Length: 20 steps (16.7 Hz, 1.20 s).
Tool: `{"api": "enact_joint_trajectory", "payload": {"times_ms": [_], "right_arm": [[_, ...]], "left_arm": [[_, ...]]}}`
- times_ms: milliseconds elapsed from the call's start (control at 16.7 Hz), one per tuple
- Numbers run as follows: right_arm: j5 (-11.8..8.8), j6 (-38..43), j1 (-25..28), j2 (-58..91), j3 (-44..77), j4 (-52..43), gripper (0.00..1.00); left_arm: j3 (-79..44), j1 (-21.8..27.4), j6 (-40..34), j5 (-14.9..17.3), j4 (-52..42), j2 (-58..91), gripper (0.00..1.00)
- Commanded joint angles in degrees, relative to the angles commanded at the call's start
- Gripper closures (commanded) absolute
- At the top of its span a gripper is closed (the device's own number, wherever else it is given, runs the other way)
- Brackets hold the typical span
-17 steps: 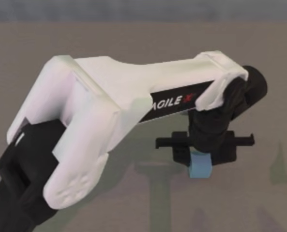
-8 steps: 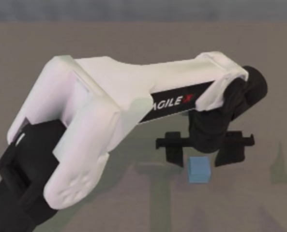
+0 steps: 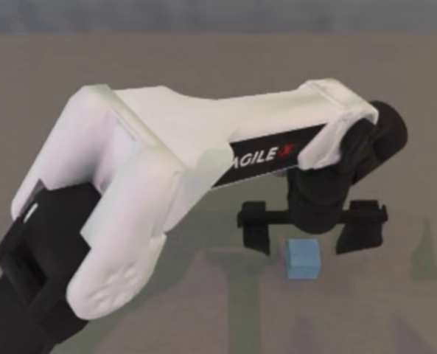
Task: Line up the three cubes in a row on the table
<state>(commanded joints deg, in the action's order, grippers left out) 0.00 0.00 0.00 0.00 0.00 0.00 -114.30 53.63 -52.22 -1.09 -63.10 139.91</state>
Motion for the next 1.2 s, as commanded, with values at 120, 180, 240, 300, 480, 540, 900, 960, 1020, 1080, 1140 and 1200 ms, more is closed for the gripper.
{"api": "enact_joint_trajectory", "payload": {"times_ms": [120, 180, 240, 300, 480, 540, 900, 960, 1020, 1080, 1140, 1200], "right_arm": [[0.0, 0.0, 0.0, 0.0, 0.0, 0.0, 0.0], [0.0, 0.0, 0.0, 0.0, 0.0, 0.0, 0.0], [0.0, 0.0, 0.0, 0.0, 0.0, 0.0, 0.0], [0.0, 0.0, 0.0, 0.0, 0.0, 0.0, 0.0], [0.0, 0.0, 0.0, 0.0, 0.0, 0.0, 0.0], [0.0, 0.0, 0.0, 0.0, 0.0, 0.0, 0.0], [0.0, 0.0, 0.0, 0.0, 0.0, 0.0, 0.0], [0.0, 0.0, 0.0, 0.0, 0.0, 0.0, 0.0], [0.0, 0.0, 0.0, 0.0, 0.0, 0.0, 0.0], [0.0, 0.0, 0.0, 0.0, 0.0, 0.0, 0.0], [0.0, 0.0, 0.0, 0.0, 0.0, 0.0, 0.0], [0.0, 0.0, 0.0, 0.0, 0.0, 0.0, 0.0]], "left_arm": [[-0.21, -0.1, 0.0, 0.0, -0.21, -0.01, 0.0], [-1.0, -0.1, -0.02, -0.03, -1.01, -0.07, 0.0], [-2.33, -0.17, -0.09, -0.06, -2.42, -0.23, 0.0], [-3.95, -0.3, -0.16, -0.08, -4.38, -0.49, 0.0], [-9.3, -0.73, -0.32, -0.04, -11.42, -1.46, 0.0], [-10.74, -0.85, -0.33, -0.03, -12.95, -1.82, 0.0], [-11.84, -0.8, -0.16, -0.03, -14.04, -2.07, 0.0], [-11.93, -1.53, 0.5, 0.0, -14.07, -2.0, 0.0], [-12.07, -2.85, 1.63, 0.04, -14.12, -1.9, 0.0], [-12.26, -4.71, 3.2, 0.11, -14.19, -1.76, 0.0], [-12.49, -7.11, 5.09, 0.2, -14.3, -1.57, 0.0], [-12.72, -10.04, 7.23, 0.31, -14.43, -1.33, 0.0]]}}
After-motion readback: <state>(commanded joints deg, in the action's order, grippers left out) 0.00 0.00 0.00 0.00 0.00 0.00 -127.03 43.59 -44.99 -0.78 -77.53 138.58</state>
